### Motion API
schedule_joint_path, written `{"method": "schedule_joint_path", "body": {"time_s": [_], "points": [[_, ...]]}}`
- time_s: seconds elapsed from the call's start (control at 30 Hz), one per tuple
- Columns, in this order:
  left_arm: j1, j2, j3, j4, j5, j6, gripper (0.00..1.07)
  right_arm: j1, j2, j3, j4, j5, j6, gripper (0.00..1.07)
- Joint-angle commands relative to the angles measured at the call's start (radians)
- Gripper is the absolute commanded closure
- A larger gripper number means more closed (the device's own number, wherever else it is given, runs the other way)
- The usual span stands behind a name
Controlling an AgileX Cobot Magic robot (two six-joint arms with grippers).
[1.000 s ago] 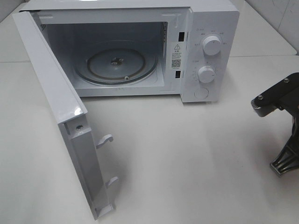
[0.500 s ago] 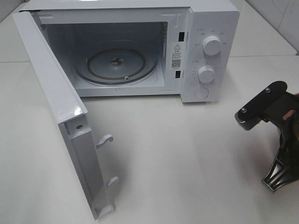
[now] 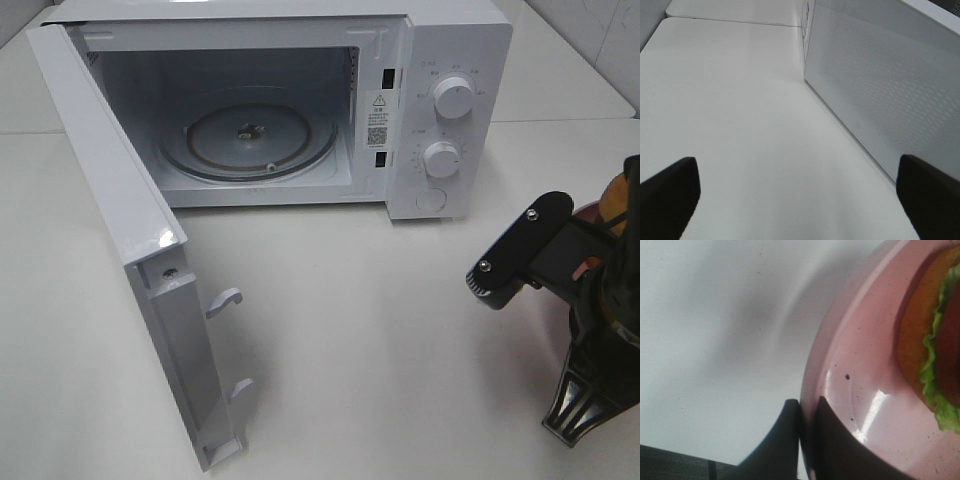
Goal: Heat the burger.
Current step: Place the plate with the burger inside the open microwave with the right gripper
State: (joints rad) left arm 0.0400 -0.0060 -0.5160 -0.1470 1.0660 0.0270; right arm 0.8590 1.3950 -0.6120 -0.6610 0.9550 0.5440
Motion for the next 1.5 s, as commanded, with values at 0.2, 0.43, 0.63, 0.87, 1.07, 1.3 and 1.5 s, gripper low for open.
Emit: {"method": "schedule_joint_path", "body": {"time_s": [0.2, 0.43, 0.63, 0.87, 1.07, 1.3, 1.5], "points": [[0.005, -0.004, 0.002, 0.001, 0.002, -0.002, 0.07, 0.074, -0.012, -0.001, -0.054, 0.015, -0.021, 1.07], [0.005, -0.004, 0.002, 0.001, 0.002, -0.002, 0.07, 0.133, -0.012, -0.001, -0.055, 0.0, -0.045, 1.07], [0.005, -0.004, 0.002, 0.001, 0.002, -0.002, 0.07, 0.196, -0.012, -0.001, -0.055, -0.002, -0.07, 1.07], [0.005, -0.004, 0.002, 0.001, 0.002, -0.002, 0.07, 0.251, -0.012, -0.001, -0.057, -0.005, -0.074, 1.07], [0.005, -0.004, 0.002, 0.001, 0.002, -0.002, 0.07, 0.305, -0.012, -0.001, -0.058, -0.016, -0.104, 1.07], [0.005, -0.004, 0.002, 0.001, 0.002, -0.002, 0.07, 0.329, -0.012, -0.001, -0.059, -0.079, -0.17, 1.07], [0.005, -0.004, 0.002, 0.001, 0.002, -0.002, 0.07, 0.329, -0.012, -0.001, -0.114, -0.112, -0.203, 1.07]]}}
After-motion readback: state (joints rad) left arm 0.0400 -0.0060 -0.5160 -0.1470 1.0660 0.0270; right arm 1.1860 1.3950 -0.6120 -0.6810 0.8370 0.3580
